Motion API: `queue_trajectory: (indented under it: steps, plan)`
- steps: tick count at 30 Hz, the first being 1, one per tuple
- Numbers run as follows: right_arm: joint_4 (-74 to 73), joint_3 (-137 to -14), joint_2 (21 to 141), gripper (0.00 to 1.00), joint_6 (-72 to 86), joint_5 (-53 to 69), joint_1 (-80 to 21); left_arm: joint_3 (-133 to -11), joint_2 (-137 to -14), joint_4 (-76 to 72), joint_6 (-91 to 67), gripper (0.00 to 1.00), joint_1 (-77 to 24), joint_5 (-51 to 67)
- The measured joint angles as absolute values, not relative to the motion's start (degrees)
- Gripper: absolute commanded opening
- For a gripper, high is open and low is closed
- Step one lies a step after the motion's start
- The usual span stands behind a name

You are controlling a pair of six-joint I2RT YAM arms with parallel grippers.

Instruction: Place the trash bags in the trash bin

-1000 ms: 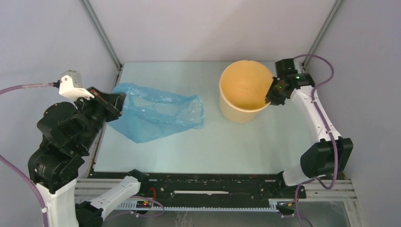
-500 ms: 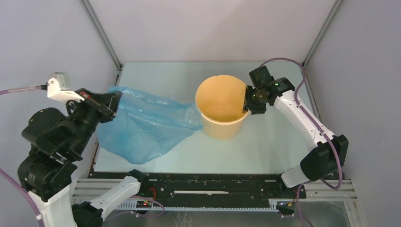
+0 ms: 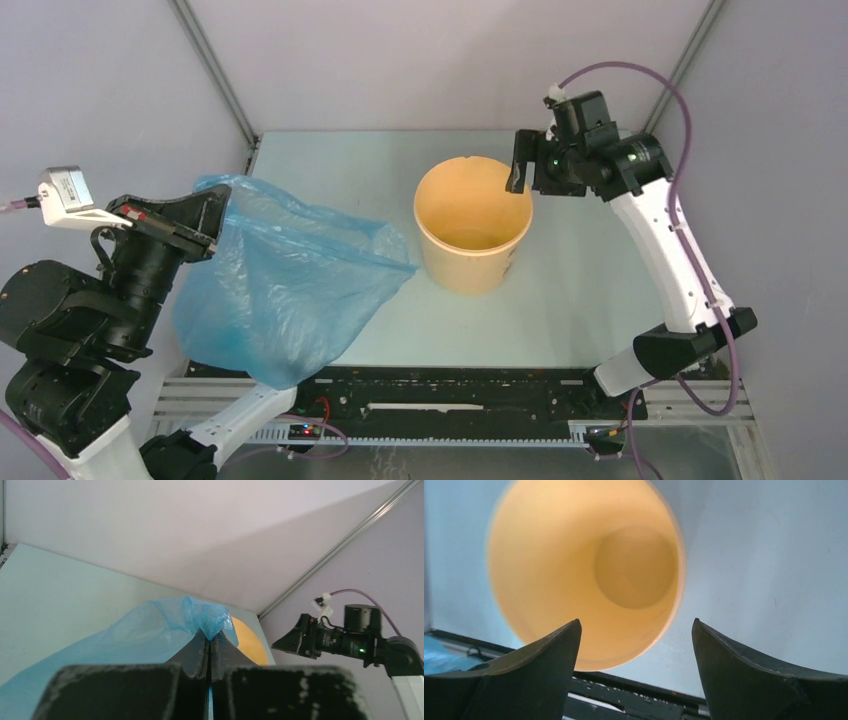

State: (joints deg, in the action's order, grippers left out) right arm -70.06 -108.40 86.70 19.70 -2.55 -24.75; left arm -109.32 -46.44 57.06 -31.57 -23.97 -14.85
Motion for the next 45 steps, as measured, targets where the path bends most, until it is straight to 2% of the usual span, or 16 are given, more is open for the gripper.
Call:
queue_trajectory:
  steps: [4,7,12,16,24,37,38,41,43,45]
  plan:
    - [-70.30,-116.14,86.67,0.92,19.00,0.80,-27.35,-109.47,-46.44,55.40,-31.57,0.00,-23.97,-14.85]
    - [-66.00,-116.29,86.19,0.92,21.47,9.43,-31.38,-110.34,-46.44,54.74,-31.55,0.00,-23.97,-14.83]
    - [-50.04,-103.02,85.12,0.90,34.22,24.67,-37.34,-111.26,-45.87,53.21,-31.57,0.00,-23.97,-15.07]
    - [-38.17,-94.35,87.20,0.89,45.15,32.08,-40.32,-111.50,-45.30,51.81,-31.62,0.00,-23.97,-15.29]
    - [-26.96,-92.12,90.56,0.89,55.51,37.01,-42.70,-111.57,-44.82,48.51,-33.26,0.00,-23.97,-14.55]
    - [-20.64,-90.63,90.30,0.91,56.42,40.77,-43.92,-111.57,-44.88,39.64,-36.05,0.00,-23.97,-12.23]
    - [-19.77,-89.43,89.95,0.89,56.64,41.06,-43.90,-111.57,-44.95,39.20,-36.05,0.00,-23.97,-12.23]
    - [-18.00,-86.70,89.41,0.71,57.78,41.85,-43.86,-111.55,-45.21,37.80,-36.07,0.00,-23.97,-11.60]
    - [-16.95,-86.15,89.56,0.55,58.78,42.44,-43.90,-111.20,-45.47,36.56,-36.14,0.00,-23.97,-10.68]
    - [-15.77,-86.32,89.56,0.34,59.61,42.52,-43.86,-110.61,-45.69,35.35,-36.36,0.00,-23.97,-9.74]
